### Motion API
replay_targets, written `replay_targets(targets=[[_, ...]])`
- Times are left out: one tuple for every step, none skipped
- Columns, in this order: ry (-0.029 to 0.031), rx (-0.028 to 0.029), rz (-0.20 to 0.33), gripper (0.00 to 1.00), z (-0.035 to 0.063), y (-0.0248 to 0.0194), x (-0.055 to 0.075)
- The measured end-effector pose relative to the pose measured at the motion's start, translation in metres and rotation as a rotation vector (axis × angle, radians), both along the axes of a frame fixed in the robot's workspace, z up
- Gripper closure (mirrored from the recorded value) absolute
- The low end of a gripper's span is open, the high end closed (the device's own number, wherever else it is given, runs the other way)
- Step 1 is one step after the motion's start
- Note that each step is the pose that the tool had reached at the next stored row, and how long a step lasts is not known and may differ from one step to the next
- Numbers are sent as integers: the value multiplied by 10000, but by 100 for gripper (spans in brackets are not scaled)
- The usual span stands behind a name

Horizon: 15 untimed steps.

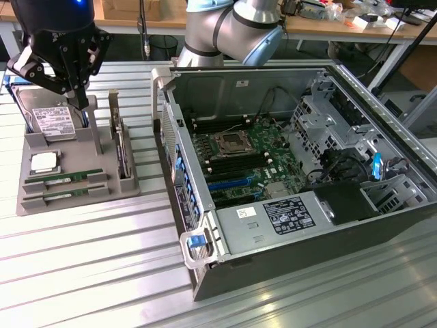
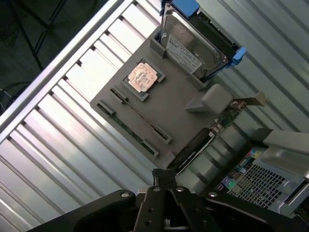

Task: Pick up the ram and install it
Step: 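Pick up the ram and move it above insertion slot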

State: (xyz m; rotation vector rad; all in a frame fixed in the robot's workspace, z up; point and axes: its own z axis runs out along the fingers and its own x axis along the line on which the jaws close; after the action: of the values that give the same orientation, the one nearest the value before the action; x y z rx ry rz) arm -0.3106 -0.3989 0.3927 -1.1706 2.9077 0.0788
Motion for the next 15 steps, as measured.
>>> replay_targets(targets=[[-1, 0, 90, 89, 0, 0, 0], [0, 0, 239, 89, 0, 0, 0], [-1, 0, 410, 89, 0, 0, 0], [-1, 0, 651, 89, 0, 0, 0], [0, 0, 761, 89, 0, 0, 0], [-1, 0, 871, 89, 0, 0, 0], [0, 0, 1123, 89, 0, 0, 0], [-1, 0, 1257, 89, 0, 0, 0], [0, 0, 1431, 89, 0, 0, 0], [0, 0, 1564, 89, 0, 0, 0], [0, 0, 1657, 89, 0, 0, 0], [0, 0, 1817, 89, 0, 0, 0], [0, 0, 1990, 89, 0, 0, 0], [0, 0, 2109, 89, 0, 0, 0], [0, -1, 2232, 89, 0, 0, 0]])
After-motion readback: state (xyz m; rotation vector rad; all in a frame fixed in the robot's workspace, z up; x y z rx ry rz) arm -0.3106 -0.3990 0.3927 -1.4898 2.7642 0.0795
